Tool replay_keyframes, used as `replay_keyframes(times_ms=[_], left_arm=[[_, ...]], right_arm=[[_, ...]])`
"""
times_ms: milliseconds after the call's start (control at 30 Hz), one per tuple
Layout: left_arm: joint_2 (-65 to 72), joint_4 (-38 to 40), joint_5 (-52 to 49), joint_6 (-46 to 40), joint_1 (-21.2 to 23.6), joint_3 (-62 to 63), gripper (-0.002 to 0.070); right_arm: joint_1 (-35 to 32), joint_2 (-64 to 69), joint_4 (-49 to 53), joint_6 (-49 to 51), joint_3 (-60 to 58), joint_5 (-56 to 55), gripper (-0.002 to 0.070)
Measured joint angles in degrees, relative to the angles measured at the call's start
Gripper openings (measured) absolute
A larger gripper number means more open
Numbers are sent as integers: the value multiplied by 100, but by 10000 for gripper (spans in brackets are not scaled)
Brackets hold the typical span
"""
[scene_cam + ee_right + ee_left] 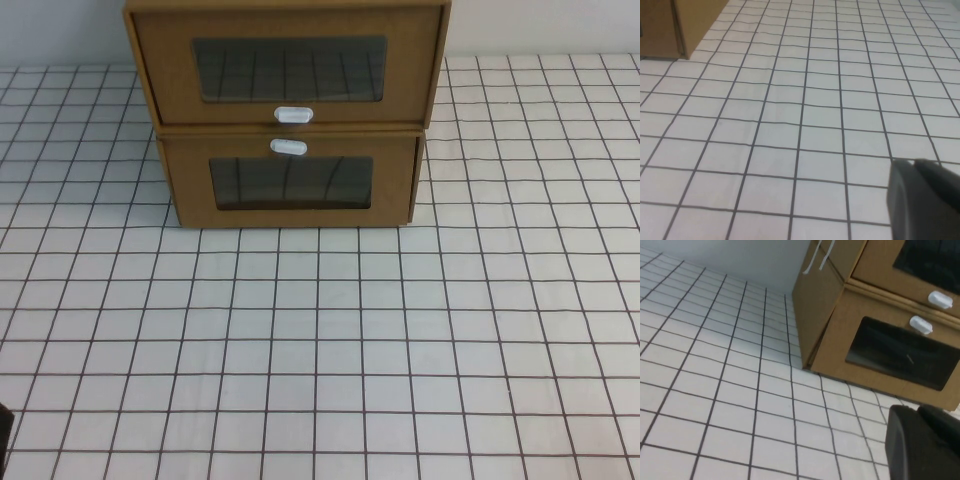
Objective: Open the shoe box
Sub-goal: 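Pull the top drawer of the cardboard box fully open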
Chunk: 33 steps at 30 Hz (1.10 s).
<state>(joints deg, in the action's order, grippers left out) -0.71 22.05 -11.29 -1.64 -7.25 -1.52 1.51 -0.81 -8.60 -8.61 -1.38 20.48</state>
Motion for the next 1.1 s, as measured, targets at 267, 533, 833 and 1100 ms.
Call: replay_keyframes(times_ms=[267,533,833,1100], left_arm=[[0,609,557,-187,0,0,-2],[850,380,-549,-273,0,1132,-2],[4140,173,-2664,-1861,0,4459,-2],[6880,1571,-3629,-3726,0,7695,-2]], right_arm=[[0,0,0,0,0,0,-13],[0,0,0,0,0,0,-14],[0,0,0,0,0,0,-13],[0,0,0,0,0,0,-13]])
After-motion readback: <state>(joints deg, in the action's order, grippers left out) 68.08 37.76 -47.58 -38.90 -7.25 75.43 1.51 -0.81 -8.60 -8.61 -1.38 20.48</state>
